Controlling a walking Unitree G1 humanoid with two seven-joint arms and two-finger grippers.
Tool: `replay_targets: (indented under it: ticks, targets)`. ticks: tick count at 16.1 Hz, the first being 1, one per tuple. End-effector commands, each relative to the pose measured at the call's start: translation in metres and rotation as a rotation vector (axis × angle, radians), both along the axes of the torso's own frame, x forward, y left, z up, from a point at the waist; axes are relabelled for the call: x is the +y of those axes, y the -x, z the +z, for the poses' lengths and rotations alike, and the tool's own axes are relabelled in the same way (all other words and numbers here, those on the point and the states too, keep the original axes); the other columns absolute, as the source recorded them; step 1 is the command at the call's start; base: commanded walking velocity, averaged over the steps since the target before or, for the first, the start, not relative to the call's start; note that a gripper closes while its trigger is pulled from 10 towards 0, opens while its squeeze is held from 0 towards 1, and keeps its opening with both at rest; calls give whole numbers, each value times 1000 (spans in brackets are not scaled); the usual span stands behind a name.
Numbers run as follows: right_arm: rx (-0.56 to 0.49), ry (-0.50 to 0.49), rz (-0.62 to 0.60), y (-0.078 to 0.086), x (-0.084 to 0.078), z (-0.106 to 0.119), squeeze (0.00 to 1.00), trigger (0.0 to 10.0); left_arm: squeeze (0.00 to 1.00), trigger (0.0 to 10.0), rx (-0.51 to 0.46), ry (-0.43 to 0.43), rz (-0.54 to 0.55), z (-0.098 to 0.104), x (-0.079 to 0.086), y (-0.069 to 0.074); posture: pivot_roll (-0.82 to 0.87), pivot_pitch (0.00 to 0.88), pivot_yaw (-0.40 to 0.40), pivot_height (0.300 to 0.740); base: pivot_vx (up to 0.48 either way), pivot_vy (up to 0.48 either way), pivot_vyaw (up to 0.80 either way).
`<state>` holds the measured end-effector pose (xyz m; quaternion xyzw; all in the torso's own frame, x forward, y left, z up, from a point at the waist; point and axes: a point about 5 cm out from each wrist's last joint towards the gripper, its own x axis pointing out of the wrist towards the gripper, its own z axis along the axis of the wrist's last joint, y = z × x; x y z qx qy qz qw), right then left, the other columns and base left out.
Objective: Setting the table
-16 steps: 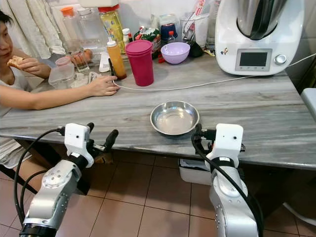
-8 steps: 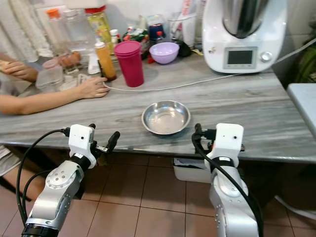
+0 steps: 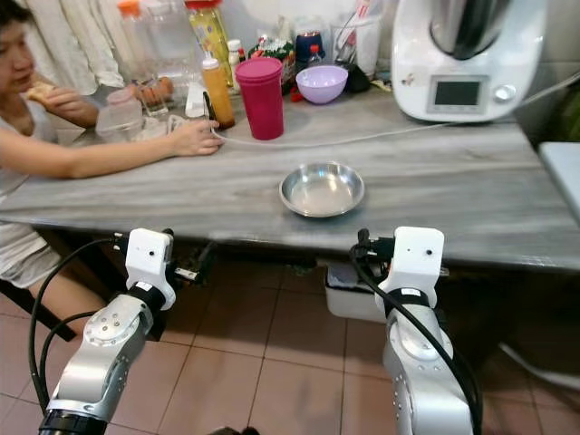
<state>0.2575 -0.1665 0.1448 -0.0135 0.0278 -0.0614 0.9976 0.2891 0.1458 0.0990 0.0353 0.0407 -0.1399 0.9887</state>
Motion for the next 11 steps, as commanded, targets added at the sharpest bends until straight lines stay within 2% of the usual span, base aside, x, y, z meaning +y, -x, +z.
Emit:
replay_targets:
  ticks: [1, 4, 5, 6, 8, 11]
  targets:
    - [-7, -4, -15, 0, 0, -1, 0, 10000, 0, 10000, 13, -14, 5, -2, 3, 0, -266, 0, 139, 740, -379, 0, 0]
    - [-1, 37, -52, 0, -3, -3, 0, 10000, 0, 10000, 9, -16, 0, -2, 3, 0, -266, 0, 140, 740, -375, 0, 0]
    - [31, -47, -13, 0, -1, -5, 0, 10000, 0, 10000, 10, -17, 0, -2, 4, 1, -264, 0, 139, 740, -334, 0, 0]
    - [37, -40, 6, 2, 0, -6, 0, 10000, 0, 10000, 12, -13, 0, -2, 4, 1, -263, 0, 140, 740, -334, 0, 0]
    - [31, -47, 19, 2, 1, -6, 0, 10000, 0, 10000, -1, -10, -14, -1, 4, 1, -263, 0, 140, 740, 0, 0, 0]
    - [20, -43, 40, 2, 4, -4, 0, 10000, 0, 10000, -24, 42, -61, 3, 5, 4, -261, 0, 141, 740, 0, 0, 0]
